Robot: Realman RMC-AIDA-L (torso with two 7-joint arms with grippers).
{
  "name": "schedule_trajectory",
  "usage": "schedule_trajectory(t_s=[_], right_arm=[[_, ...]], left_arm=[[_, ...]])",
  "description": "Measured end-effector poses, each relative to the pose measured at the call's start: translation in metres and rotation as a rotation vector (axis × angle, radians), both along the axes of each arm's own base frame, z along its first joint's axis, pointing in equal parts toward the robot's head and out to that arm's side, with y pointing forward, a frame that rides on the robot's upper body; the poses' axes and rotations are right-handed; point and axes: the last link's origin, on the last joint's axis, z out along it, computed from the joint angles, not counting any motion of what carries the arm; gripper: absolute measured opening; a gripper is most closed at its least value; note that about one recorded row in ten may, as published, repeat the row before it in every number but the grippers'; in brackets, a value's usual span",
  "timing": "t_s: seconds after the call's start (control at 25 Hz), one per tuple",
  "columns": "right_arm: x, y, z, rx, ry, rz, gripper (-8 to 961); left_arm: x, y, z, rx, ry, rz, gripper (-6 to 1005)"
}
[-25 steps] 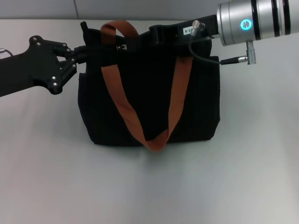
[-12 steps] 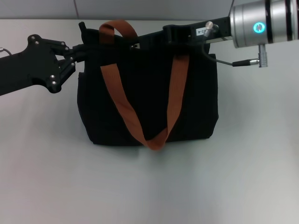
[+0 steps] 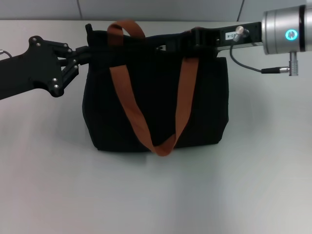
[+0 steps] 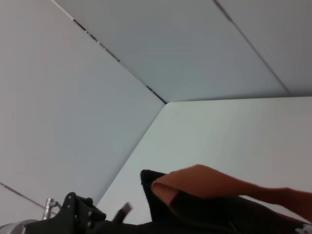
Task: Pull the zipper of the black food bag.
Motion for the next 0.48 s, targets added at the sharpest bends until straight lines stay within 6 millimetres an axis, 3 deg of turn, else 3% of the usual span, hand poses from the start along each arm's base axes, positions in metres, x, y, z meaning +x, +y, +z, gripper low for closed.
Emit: schedule_trajectory(t_s=[0.48], right_arm=[[0.022, -0.002, 0.02, 0.066, 0.009, -0.051, 11]], left_arm=[[-0.001, 0.001, 0.001, 0.003, 0.002, 0.004, 32]])
